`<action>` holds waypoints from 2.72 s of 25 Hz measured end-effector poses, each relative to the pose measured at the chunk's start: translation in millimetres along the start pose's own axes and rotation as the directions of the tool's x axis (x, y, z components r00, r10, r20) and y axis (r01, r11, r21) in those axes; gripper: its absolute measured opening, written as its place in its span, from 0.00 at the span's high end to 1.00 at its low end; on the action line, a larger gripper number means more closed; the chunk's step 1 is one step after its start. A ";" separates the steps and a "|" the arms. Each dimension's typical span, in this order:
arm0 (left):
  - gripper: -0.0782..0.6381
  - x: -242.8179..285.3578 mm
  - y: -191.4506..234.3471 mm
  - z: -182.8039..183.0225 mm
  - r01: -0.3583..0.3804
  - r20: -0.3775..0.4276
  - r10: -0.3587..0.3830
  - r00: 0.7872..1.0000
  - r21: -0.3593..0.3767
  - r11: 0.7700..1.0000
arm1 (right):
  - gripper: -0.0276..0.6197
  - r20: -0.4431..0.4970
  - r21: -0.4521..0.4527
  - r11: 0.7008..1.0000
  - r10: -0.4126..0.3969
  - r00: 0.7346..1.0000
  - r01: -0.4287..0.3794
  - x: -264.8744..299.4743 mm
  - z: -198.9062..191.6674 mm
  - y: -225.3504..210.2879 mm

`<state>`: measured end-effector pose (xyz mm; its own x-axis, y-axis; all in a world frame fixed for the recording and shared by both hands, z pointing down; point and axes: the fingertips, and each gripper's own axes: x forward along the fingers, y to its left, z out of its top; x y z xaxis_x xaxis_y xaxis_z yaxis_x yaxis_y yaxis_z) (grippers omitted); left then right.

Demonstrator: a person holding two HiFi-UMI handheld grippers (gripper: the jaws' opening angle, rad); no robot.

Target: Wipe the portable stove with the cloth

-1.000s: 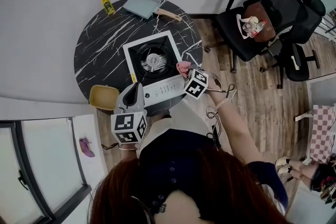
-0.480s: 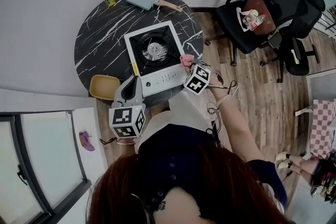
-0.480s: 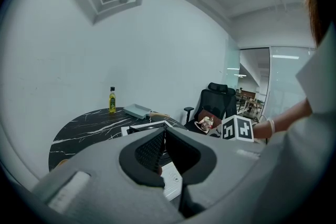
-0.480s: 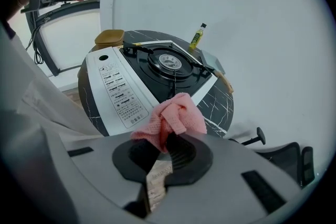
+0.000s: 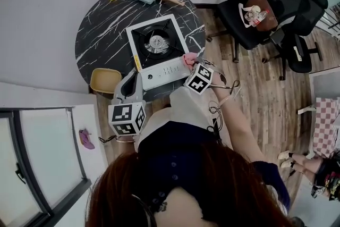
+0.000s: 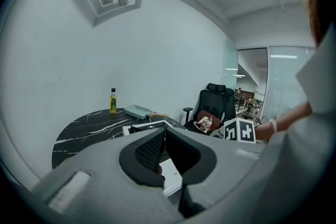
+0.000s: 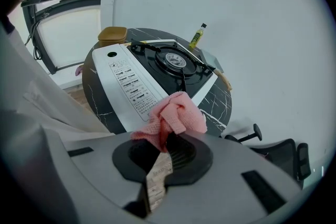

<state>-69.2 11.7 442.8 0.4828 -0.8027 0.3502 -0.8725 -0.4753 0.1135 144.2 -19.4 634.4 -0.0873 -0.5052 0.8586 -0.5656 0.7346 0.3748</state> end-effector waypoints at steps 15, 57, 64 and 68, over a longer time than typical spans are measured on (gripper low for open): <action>0.87 -12.9 13.5 -7.9 -0.037 0.004 0.037 0.999 -0.032 0.999 | 0.91 -0.033 0.101 0.995 0.022 0.999 -0.018 -6.2 4.7 8.9; 0.87 -30.3 31.1 -19.0 -0.094 0.009 0.095 0.995 -0.082 0.992 | 0.91 0.070 0.198 0.963 0.170 0.983 -0.180 -4.0 66.1 63.6; 0.87 -34.2 32.5 -21.9 -0.097 0.007 0.098 0.995 -0.082 0.992 | 0.91 0.102 0.199 0.958 0.188 0.977 -0.205 -6.4 81.7 73.2; 0.87 -34.9 32.4 -23.0 -0.100 0.004 0.100 0.995 -0.082 0.992 | 0.91 0.104 0.184 0.959 0.201 0.974 -0.218 -7.6 87.3 78.9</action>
<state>-116.0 32.7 455.7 0.3930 -0.8478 0.3560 -0.9195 -0.3616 0.1539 28.7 2.9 626.8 -0.2843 -0.3915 0.8752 -0.6738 0.7309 0.1081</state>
